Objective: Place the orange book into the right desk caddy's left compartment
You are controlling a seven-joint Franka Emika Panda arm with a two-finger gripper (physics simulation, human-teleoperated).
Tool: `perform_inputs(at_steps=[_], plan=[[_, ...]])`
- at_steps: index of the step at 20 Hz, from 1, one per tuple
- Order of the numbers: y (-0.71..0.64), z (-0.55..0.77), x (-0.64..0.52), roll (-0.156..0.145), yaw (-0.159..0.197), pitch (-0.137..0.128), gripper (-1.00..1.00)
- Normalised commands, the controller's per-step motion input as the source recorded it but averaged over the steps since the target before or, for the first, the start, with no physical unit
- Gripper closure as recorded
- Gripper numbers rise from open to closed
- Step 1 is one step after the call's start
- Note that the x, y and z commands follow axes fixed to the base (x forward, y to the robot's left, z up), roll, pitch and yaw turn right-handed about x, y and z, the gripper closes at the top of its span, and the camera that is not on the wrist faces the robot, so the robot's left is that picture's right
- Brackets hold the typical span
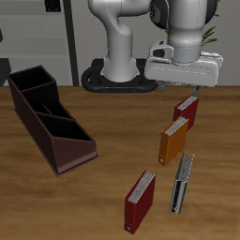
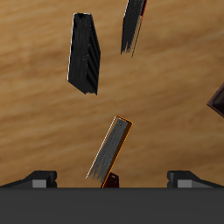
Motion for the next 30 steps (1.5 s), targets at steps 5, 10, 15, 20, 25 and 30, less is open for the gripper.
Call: perform_inputs(at_steps=[5,10,15,20,25,30], plan=[[-0.01,-0.24,0.09,-0.011,-0.022,0.037,-1.0],[0.01,-0.18,0.04,-0.002,-0.033,0.039,-1.0],[0.07,-0.17,0.03,0.009,-0.016,0.03,-1.0],[-0.02,-0.24,0.09,0.007,-0.05,0.051,-1.0],[-0.01,-0.13,0.04,-0.005,-0.012,0.01,-1.0],[-0.06,-0.14,0.0,0.004,-0.029,0.006,-1.0]])
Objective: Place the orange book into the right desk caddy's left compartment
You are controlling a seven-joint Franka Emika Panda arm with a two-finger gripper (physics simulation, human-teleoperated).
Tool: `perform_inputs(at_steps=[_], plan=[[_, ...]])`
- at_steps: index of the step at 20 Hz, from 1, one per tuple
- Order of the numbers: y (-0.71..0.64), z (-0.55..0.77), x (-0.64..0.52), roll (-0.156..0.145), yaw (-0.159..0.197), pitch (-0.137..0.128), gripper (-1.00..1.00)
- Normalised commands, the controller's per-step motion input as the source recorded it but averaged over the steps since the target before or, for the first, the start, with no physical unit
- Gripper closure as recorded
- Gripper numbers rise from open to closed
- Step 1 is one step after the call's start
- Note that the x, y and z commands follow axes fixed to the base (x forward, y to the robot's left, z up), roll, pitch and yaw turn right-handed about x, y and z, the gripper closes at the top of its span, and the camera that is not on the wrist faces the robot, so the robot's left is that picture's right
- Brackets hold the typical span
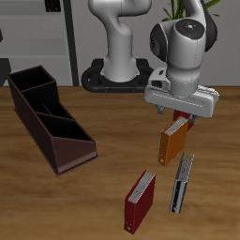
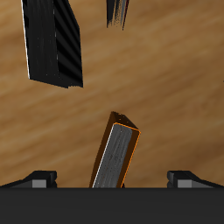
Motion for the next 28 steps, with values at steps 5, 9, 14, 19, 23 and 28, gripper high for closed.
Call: perform_inputs(at_steps=[5,9,14,19,23,28], plan=[[0.01,-0.16,-0.02,0.009,-0.019,0.013,-1.0],[-0.07,-0.15,0.0,0.002,-0.028,0.01,-1.0],[-0.04,-0.19,0.04,0.005,-0.015,0.029,-1.0],[-0.04,-0.17,0.06,0.008,-0.018,0.032,-1.0],[-0.01,-0.11,0.03,0.009,-0.011,0.014,-1.0],[-0.03,-0.14,0.0,0.009,0.004,0.016,1.0]])
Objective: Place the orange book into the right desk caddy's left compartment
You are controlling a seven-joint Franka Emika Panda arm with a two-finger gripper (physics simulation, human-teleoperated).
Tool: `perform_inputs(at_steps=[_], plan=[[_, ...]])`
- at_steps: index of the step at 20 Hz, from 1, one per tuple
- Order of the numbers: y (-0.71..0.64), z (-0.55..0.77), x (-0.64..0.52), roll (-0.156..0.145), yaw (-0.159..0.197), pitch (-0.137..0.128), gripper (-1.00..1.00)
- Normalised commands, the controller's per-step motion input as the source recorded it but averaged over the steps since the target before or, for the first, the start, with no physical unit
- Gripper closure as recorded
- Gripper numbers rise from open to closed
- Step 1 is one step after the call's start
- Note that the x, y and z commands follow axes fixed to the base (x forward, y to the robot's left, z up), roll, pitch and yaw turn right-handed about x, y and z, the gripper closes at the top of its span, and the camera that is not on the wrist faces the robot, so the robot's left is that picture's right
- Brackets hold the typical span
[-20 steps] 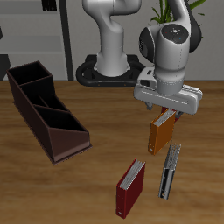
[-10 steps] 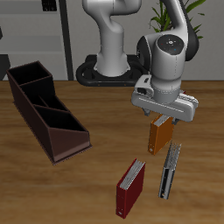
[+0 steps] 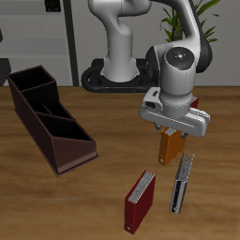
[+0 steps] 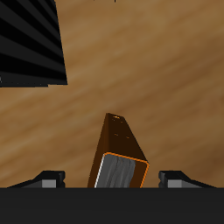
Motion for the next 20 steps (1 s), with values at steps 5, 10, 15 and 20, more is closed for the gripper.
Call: perform_inputs(at_steps=[5,10,15,20], plan=[[-0.1,0.06,0.03,0.001,0.017,-0.014,1.0],[-0.21,0.31,0.02,-0.006,0.028,-0.046,1.0],[-0.13,0.38,0.02,-0.025,0.03,-0.069,1.0],[-0.17,0.48,0.0,-0.048,0.015,-0.059,1.0]])
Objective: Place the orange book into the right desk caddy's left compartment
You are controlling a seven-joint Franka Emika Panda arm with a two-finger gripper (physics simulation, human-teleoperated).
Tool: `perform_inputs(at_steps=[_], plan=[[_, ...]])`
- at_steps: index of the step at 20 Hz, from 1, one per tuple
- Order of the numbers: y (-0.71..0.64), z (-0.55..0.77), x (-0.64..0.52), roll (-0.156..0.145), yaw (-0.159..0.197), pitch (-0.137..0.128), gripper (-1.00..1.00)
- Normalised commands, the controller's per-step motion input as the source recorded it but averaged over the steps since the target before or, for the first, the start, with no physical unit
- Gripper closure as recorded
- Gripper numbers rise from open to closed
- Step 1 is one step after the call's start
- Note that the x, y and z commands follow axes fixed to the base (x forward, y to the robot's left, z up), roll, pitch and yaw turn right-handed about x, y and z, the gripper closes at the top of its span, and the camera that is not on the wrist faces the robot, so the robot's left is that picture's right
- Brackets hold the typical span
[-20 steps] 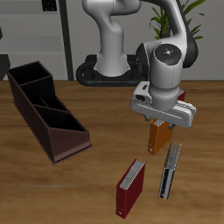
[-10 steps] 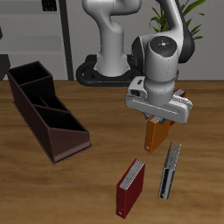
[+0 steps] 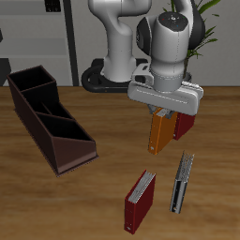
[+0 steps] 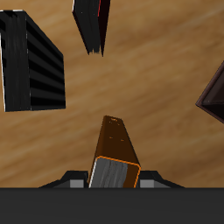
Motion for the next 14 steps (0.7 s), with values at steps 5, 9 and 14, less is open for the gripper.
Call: perform_inputs(at_steps=[5,9,14], plan=[[-0.15,0.43,-0.11,-0.022,0.032,-0.054,1.0],[-0.2,0.41,-0.09,-0.022,0.043,-0.055,1.0],[-0.21,0.35,-0.06,-0.023,0.116,-0.053,1.0]])
